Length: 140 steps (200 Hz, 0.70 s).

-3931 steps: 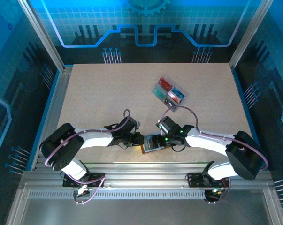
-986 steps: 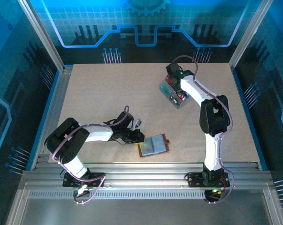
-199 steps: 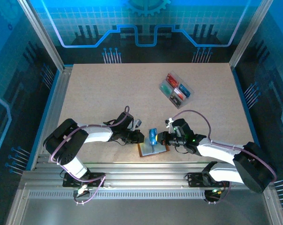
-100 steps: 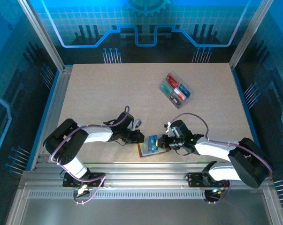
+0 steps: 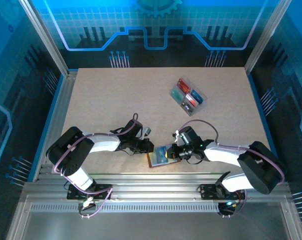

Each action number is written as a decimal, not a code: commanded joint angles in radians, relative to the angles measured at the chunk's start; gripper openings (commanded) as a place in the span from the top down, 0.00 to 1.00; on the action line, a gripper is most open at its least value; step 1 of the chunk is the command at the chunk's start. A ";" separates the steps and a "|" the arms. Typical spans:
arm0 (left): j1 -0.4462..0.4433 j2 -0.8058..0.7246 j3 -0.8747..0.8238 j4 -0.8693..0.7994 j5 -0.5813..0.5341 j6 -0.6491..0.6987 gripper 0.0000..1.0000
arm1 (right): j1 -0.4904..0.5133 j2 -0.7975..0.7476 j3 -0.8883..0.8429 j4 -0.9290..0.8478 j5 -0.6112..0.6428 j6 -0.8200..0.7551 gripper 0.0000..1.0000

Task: Put the credit cards into the card holder

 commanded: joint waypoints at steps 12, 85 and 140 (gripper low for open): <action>-0.011 0.023 -0.042 -0.124 -0.055 0.023 0.84 | 0.019 0.047 0.017 0.010 -0.016 -0.004 1.00; -0.027 -0.039 -0.059 -0.094 -0.035 -0.022 0.82 | 0.031 0.083 0.032 0.054 -0.015 0.002 1.00; -0.025 -0.240 -0.081 -0.218 -0.092 -0.031 0.81 | 0.013 0.046 0.019 0.005 -0.001 -0.033 1.00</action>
